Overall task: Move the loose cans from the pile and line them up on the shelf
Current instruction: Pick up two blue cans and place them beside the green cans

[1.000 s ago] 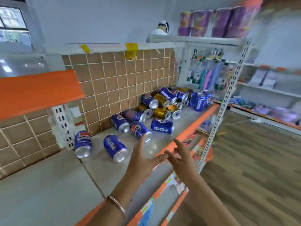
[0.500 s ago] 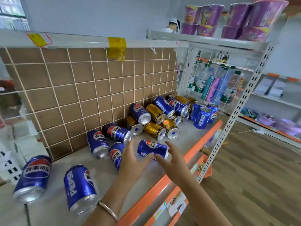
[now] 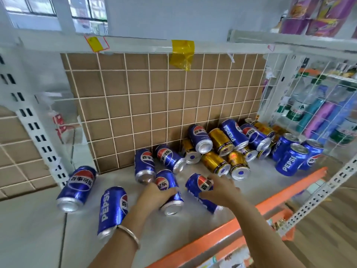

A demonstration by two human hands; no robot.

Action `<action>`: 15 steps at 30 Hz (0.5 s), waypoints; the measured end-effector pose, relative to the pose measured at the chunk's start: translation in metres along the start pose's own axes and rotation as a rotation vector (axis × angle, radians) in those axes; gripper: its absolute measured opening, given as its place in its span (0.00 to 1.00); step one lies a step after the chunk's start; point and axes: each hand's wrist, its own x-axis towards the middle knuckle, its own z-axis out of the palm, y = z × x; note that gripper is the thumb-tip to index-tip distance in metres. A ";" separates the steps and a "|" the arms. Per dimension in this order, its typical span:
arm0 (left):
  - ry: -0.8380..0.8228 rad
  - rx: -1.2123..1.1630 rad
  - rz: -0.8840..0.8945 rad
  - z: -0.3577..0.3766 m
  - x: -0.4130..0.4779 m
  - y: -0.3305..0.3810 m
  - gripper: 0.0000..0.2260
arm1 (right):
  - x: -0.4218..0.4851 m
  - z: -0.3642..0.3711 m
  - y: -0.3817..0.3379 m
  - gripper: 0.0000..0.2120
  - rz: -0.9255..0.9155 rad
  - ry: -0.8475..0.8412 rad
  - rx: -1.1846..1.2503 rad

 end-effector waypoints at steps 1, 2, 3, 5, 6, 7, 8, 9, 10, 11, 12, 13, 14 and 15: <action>0.008 -0.006 -0.025 -0.003 0.004 0.001 0.36 | 0.005 -0.003 0.000 0.33 0.015 -0.053 0.079; 0.009 -0.018 -0.052 -0.005 0.007 0.004 0.38 | 0.010 -0.004 0.001 0.32 0.027 -0.118 0.171; 0.004 -0.029 -0.077 -0.007 0.009 0.006 0.40 | 0.012 -0.004 0.001 0.31 0.038 -0.188 0.249; -0.014 -0.012 -0.116 -0.004 0.010 0.009 0.40 | 0.013 0.001 0.002 0.29 0.049 -0.294 0.354; -0.020 -0.002 -0.126 0.000 0.008 0.011 0.38 | 0.012 0.005 0.003 0.28 0.046 -0.311 0.403; -0.025 -0.018 -0.133 0.004 0.009 0.011 0.35 | 0.012 0.009 0.004 0.27 0.046 -0.313 0.457; -0.034 -0.084 -0.136 0.008 0.009 0.009 0.32 | 0.010 0.013 0.004 0.26 0.043 -0.306 0.510; -0.054 -0.217 -0.145 0.011 0.010 0.007 0.28 | 0.010 0.015 0.005 0.25 0.049 -0.300 0.549; -0.091 -0.384 -0.164 0.011 0.008 0.005 0.23 | 0.010 0.017 0.007 0.25 0.053 -0.295 0.581; -0.132 -0.546 -0.193 0.011 0.005 0.004 0.17 | 0.011 0.019 0.008 0.25 0.058 -0.286 0.602; -0.162 -0.682 -0.213 0.012 0.001 0.003 0.13 | 0.011 0.020 0.010 0.25 0.060 -0.269 0.630; -0.182 -0.764 -0.217 0.013 -0.002 0.002 0.10 | 0.011 0.022 0.012 0.24 0.065 -0.254 0.673; -0.192 -0.786 -0.211 0.015 -0.006 0.002 0.08 | 0.011 0.023 0.014 0.23 0.070 -0.241 0.732; -0.184 -0.780 -0.200 0.018 -0.009 0.003 0.08 | 0.009 0.024 0.014 0.21 0.076 -0.235 0.790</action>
